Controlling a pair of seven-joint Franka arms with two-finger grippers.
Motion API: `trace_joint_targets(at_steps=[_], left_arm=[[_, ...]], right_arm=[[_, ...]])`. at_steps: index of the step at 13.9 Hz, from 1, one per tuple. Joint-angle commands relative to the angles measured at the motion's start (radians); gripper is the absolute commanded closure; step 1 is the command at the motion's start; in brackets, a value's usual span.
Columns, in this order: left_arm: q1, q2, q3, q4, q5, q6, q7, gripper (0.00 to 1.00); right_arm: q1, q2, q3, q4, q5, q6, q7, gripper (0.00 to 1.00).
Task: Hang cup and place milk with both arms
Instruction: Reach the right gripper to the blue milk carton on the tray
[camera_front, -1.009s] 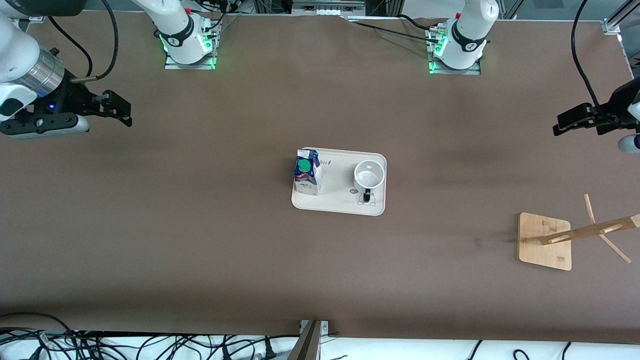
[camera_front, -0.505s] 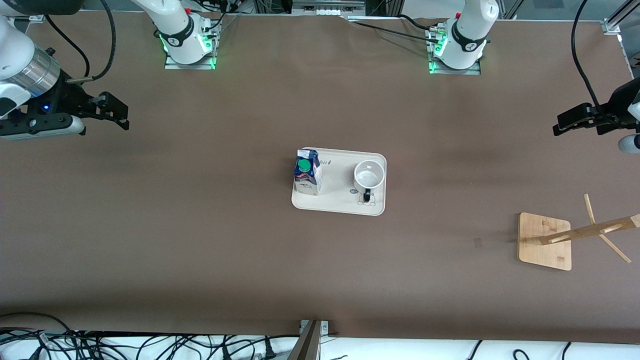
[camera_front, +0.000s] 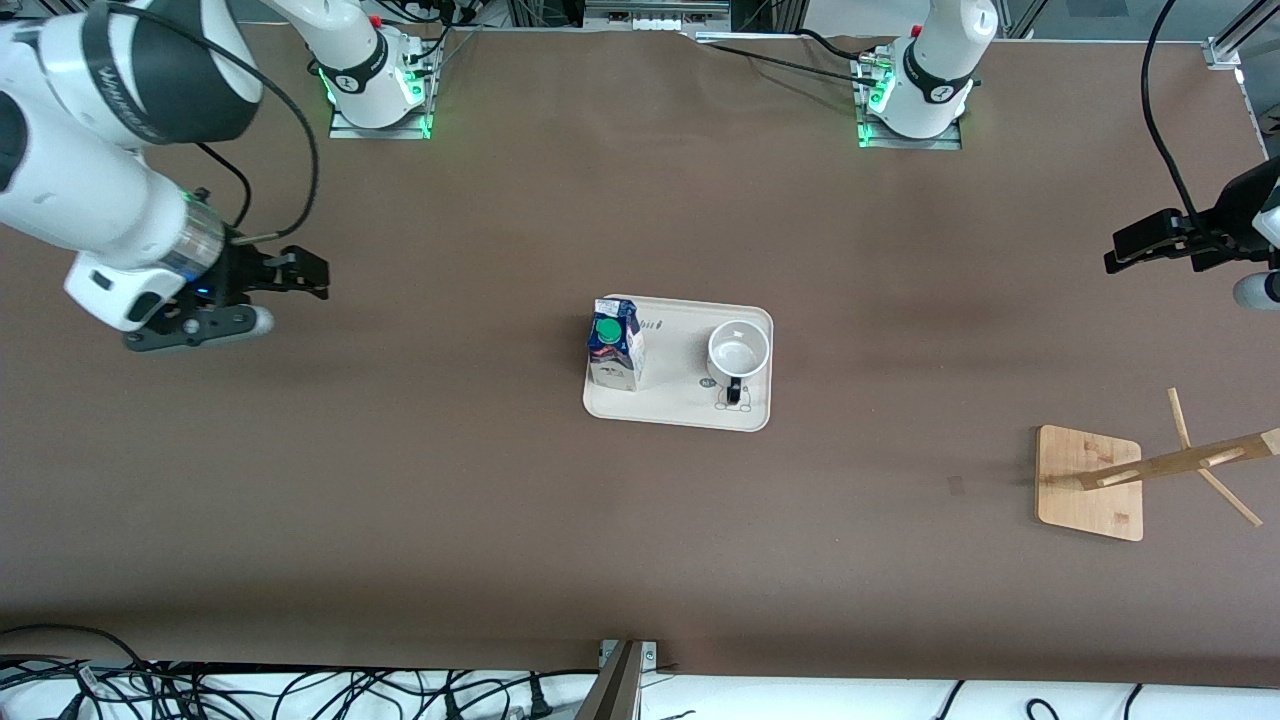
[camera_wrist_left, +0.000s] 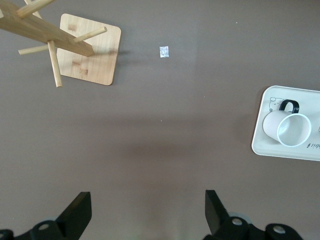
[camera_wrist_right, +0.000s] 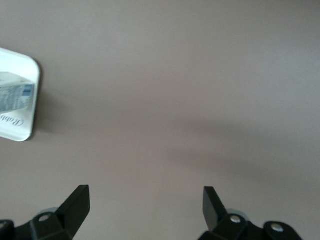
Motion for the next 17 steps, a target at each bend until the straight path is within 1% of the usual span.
trace_joint_targets(at_steps=[1,2,3,6,7,8,10,13,17], left_arm=[[0.005,0.018,-0.002,0.011,0.017,-0.001,0.016,0.00],[0.003,0.032,-0.001,0.011,0.017,0.000,0.016,0.00],[0.003,0.038,-0.001,0.013,0.015,0.014,0.016,0.00],[-0.003,0.041,-0.005,0.011,0.017,0.028,0.024,0.00],[-0.005,0.050,-0.005,0.011,0.003,0.029,0.021,0.00],[-0.012,0.081,-0.007,0.011,0.004,0.029,0.019,0.00],[-0.035,0.130,-0.021,0.015,0.009,0.031,0.015,0.00],[-0.087,0.138,-0.021,0.013,0.020,0.081,0.007,0.00],[-0.089,0.156,-0.021,0.010,0.004,0.097,0.004,0.00]], right_arm=[[0.059,0.051,0.012,0.036,0.070,-0.010,0.132,0.00],[0.091,0.092,0.014,0.055,0.125,0.013,0.214,0.00],[0.131,0.129,0.014,0.066,0.155,0.043,0.295,0.00],[0.265,0.249,0.014,0.124,0.166,0.193,0.546,0.00],[0.310,0.287,0.014,0.148,0.166,0.242,0.628,0.00],[0.345,0.315,0.014,0.161,0.166,0.276,0.691,0.00],[0.387,0.341,0.014,0.162,0.164,0.318,0.743,0.00],[0.398,0.355,0.014,0.162,0.166,0.333,0.768,0.00],[0.415,0.376,0.014,0.164,0.192,0.390,0.779,0.00]])
